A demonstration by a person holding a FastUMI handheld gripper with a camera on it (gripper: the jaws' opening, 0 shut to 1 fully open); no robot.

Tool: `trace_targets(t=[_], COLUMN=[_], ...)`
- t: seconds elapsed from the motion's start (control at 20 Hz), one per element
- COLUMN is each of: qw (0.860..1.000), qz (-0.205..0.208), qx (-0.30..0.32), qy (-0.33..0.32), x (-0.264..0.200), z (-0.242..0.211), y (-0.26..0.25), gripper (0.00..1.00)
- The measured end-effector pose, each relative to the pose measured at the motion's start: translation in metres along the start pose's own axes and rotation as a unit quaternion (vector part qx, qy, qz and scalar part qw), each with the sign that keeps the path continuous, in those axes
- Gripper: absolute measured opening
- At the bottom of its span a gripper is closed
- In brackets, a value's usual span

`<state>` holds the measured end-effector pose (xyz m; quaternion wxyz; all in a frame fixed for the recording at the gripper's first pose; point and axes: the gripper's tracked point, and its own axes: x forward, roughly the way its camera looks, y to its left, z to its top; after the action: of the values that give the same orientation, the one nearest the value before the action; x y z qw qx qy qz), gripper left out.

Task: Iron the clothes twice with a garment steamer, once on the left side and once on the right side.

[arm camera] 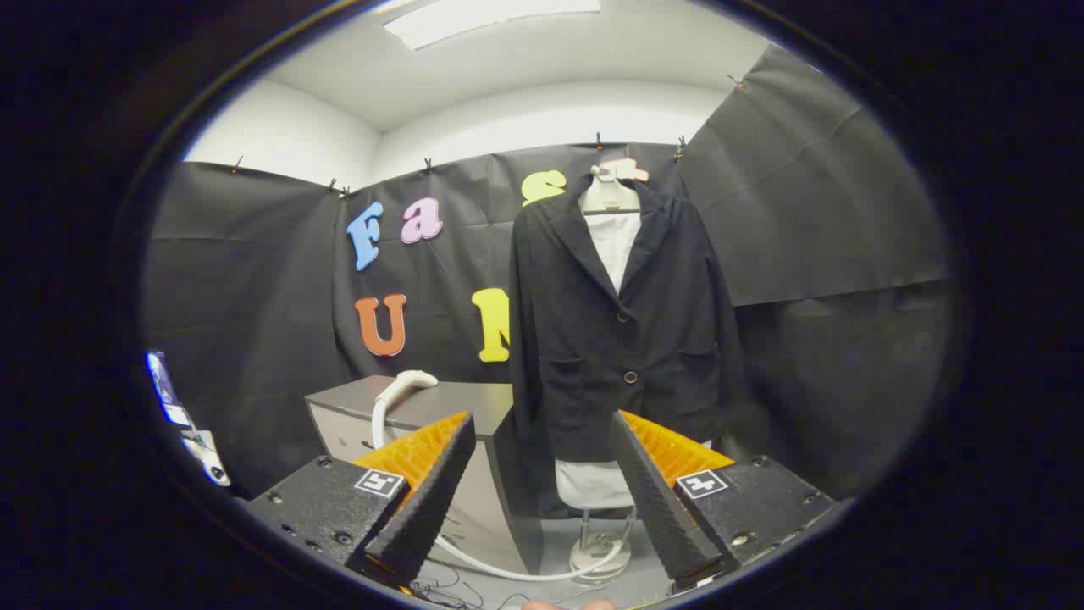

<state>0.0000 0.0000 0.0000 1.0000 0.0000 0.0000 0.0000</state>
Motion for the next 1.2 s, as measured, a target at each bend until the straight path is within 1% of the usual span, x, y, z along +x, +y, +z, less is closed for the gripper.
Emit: trace_targets(t=[0.25,0.5,0.95,1.2], qw=[1.000,1.000,0.998,0.996], qz=[-0.004,-0.018,-0.045,-0.056], qx=[-0.003,-0.004,-0.016,-0.020], qy=[0.002,0.013,0.050,0.067], x=[0.011,0.020,0.025,0.032], z=[0.001,-0.003,-0.021,-0.027], y=[-0.001,-0.003,-0.007,0.002], gripper=[1.00,1.00,1.00,1.00])
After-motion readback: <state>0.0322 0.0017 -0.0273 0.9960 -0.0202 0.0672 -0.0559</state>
